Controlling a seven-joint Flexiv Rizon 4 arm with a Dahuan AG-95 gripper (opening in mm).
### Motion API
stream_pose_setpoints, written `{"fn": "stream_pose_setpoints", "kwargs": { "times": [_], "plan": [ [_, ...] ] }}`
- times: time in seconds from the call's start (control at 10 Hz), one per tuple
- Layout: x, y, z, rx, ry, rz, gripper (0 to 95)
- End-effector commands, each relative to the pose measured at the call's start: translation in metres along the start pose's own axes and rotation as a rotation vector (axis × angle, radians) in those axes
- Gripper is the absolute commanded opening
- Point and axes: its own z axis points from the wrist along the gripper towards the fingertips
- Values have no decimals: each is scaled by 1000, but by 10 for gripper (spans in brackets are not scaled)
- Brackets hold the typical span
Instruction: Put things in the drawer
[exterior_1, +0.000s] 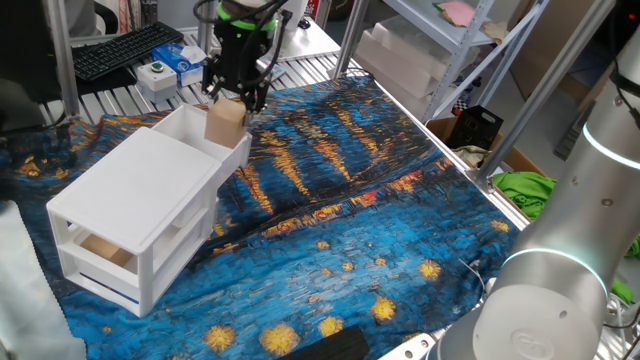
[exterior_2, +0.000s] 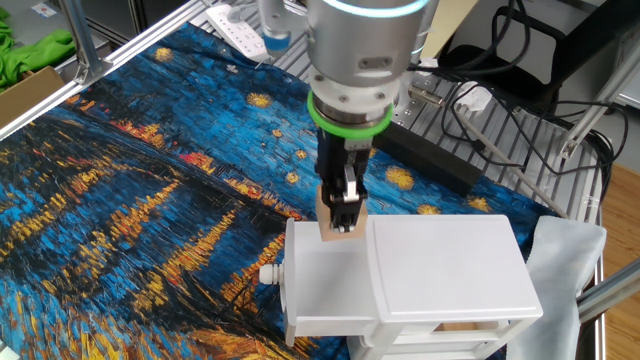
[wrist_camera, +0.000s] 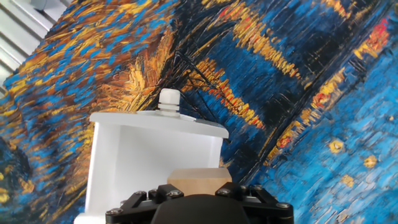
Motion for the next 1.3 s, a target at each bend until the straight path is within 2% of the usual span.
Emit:
{"fn": "stream_pose_setpoints", "kwargs": {
  "times": [0.1,0.2,0.7,1.3],
  "plan": [
    [-1,7,7,-1,3,7,0],
    [-1,13,14,-4,2,15,0],
    [-12,27,24,-8,0,26,0],
    [-15,37,39,-19,-6,38,0]
  ]
}}
